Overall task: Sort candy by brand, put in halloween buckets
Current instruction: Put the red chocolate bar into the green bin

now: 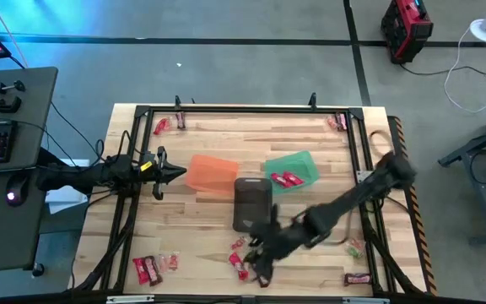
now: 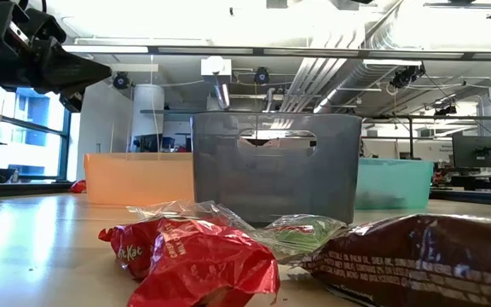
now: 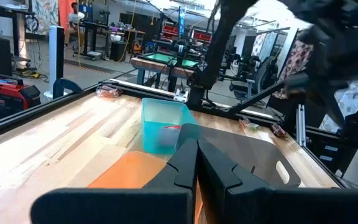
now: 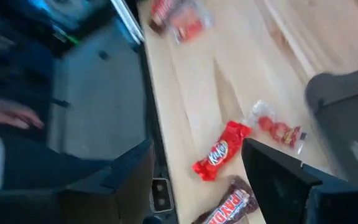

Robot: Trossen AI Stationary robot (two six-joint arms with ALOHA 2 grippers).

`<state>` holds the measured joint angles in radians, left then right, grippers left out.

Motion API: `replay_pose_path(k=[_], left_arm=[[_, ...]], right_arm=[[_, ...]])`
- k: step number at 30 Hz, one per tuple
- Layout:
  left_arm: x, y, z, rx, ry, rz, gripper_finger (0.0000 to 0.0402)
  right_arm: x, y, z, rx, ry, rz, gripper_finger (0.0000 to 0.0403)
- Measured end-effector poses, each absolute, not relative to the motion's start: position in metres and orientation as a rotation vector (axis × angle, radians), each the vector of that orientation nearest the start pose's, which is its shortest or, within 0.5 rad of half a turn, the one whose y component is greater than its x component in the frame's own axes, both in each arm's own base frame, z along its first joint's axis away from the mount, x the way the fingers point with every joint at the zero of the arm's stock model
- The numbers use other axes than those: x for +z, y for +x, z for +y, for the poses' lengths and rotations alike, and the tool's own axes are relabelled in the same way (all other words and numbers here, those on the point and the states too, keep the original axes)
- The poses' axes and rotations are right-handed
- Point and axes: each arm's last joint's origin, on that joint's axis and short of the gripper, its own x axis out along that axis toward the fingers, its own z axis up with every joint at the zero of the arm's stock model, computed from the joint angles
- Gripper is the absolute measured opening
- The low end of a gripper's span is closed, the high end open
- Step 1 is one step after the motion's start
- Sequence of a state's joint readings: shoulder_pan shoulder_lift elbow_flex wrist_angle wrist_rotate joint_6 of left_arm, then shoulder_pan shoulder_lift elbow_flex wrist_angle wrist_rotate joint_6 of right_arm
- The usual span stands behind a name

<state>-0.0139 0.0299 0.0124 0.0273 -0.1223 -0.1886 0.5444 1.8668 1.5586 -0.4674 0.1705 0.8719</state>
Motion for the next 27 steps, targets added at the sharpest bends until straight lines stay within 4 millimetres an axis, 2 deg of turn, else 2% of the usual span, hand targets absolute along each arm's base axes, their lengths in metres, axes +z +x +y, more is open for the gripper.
replay_pose_path(k=[7, 12, 17, 23, 27], left_arm=[[0.168, 0.099, 0.002, 0.107, -0.189, -0.020, 0.0001], [0.168, 0.099, 0.002, 0.107, -0.189, -0.020, 0.0001], [0.168, 0.099, 0.002, 0.107, -0.189, -0.019, 0.0001], [0.168, 0.099, 0.002, 0.108, -0.189, -0.017, 0.0001], [0.168, 0.099, 0.002, 0.108, -0.189, -0.017, 0.0001]], right_arm=[[0.254, 0.415, 0.254, -0.052, 0.475, 0.964, 0.0235], [0.226, 0.437, 0.268, -0.106, 0.383, 1.080, 0.0235], [0.184, 0.441, 0.272, -0.173, 0.440, 1.180, 0.0235], [0.163, 0.431, 0.270, -0.288, 0.403, 1.232, 0.0235], [0.159, 0.433, 0.271, -0.248, 0.373, 1.212, 0.0235]])
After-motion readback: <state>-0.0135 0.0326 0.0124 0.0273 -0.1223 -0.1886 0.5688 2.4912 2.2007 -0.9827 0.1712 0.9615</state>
